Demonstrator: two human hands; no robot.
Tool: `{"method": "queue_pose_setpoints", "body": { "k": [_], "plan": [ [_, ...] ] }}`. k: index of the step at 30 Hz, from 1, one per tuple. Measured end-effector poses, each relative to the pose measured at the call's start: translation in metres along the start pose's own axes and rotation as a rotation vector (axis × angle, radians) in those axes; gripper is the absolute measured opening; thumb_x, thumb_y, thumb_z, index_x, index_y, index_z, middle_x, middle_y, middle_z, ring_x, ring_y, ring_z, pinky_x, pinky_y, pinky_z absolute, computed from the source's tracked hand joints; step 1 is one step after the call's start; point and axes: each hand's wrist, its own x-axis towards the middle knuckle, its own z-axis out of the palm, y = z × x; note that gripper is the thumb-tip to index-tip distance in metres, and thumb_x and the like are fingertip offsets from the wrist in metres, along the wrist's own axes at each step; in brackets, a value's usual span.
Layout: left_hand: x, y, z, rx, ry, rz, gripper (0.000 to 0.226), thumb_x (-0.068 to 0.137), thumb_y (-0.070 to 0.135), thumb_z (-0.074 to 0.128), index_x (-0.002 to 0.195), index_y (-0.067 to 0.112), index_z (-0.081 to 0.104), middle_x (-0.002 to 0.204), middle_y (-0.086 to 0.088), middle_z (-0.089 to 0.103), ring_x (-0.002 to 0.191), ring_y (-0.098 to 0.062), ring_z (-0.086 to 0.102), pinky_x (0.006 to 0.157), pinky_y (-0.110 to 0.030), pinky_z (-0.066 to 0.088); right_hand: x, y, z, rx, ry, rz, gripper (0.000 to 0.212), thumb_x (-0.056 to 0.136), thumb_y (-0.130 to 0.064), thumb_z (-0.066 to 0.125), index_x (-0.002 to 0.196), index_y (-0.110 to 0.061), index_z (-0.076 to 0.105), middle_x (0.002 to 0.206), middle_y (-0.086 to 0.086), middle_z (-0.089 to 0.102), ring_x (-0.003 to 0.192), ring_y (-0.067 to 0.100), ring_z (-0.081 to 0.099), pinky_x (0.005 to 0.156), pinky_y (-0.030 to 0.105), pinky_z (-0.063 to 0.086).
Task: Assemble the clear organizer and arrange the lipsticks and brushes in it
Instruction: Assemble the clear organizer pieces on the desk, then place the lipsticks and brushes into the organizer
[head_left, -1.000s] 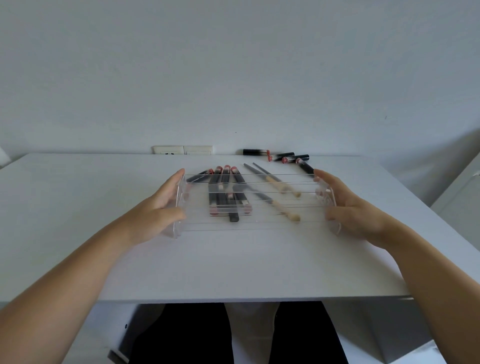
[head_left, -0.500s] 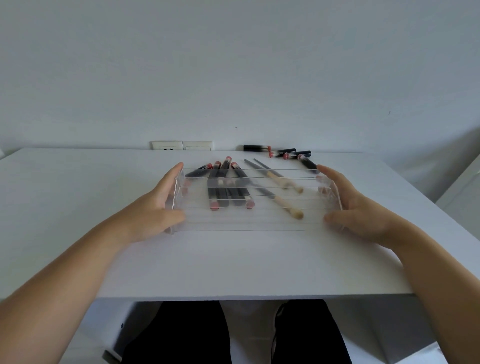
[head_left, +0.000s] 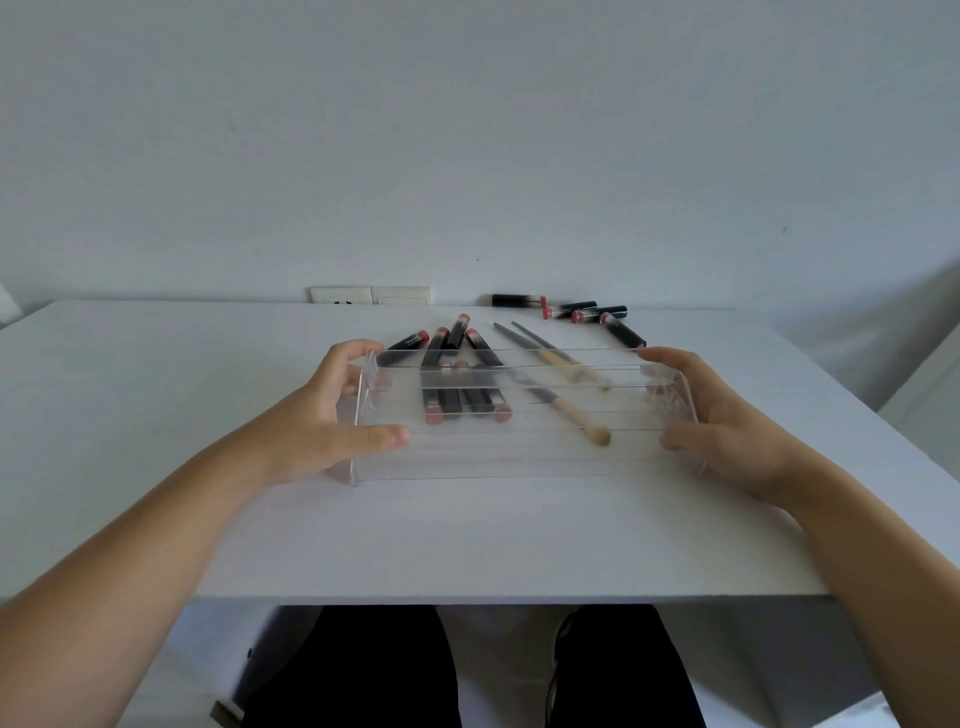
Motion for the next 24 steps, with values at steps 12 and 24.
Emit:
{"method": "queue_pose_setpoints", "body": {
  "k": [12,24],
  "plan": [
    [0.022,0.012,-0.022,0.065,0.088,0.049,0.043,0.078,0.071,0.063,0.114,0.049,0.057,0.112,0.031,0.062,0.107,0.015,0.054,0.086,-0.021,0.04,0.01,-0.03,-0.01,-0.15,0.01,-0.001,0.069,0.071,-0.068,0.068,0.134,-0.058,0.044,0.147,-0.021,0.041,0.135,0.001,0.039,0.109,0.031,0.033],
    [0.133,-0.001,-0.02,0.448,0.098,-0.026,0.044,0.085,0.058,0.069,0.115,0.026,0.064,0.102,0.005,0.068,0.089,-0.012,0.059,0.067,-0.025,0.04,0.121,-0.038,-0.035,-0.435,0.15,0.052,0.021,0.088,-0.034,0.069,0.109,-0.035,0.069,0.109,-0.017,0.07,0.098,-0.006,0.061,0.074,0.019,0.042]
  ]
}}
